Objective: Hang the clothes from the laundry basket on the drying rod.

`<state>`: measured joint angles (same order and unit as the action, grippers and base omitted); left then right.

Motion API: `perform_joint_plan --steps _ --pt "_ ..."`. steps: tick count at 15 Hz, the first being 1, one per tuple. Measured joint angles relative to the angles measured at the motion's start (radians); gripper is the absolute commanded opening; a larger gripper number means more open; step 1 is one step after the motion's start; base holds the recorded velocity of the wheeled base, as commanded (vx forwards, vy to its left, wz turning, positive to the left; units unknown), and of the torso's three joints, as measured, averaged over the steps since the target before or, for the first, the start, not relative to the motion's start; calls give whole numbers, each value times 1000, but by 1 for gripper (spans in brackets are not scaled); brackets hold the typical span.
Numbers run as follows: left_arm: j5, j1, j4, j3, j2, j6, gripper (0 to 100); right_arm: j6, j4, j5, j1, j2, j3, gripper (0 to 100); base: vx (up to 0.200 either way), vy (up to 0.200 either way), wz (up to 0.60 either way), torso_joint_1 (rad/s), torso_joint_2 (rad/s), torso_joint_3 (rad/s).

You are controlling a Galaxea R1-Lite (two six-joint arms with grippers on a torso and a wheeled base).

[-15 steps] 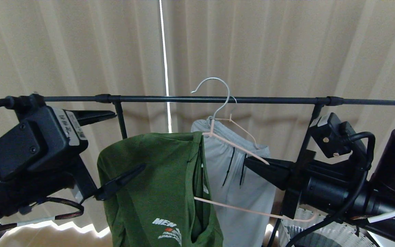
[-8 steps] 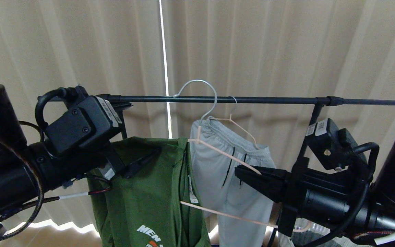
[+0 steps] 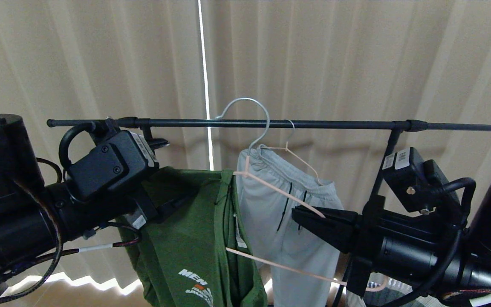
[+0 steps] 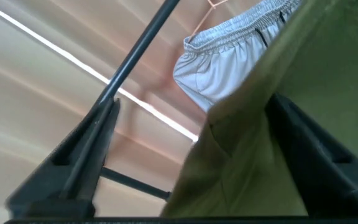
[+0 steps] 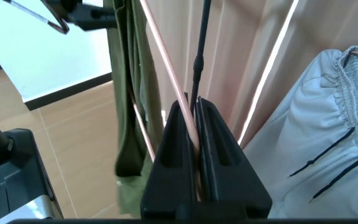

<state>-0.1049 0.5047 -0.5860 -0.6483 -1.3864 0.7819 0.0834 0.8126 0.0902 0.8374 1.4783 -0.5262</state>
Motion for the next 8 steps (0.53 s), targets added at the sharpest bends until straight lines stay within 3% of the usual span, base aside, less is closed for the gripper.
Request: perform_joint_plan --steps 8 --pt "0 0 -1 4 -1 0 0 1 1 1 0 -1 0 0 0 0 0 0 0 0"
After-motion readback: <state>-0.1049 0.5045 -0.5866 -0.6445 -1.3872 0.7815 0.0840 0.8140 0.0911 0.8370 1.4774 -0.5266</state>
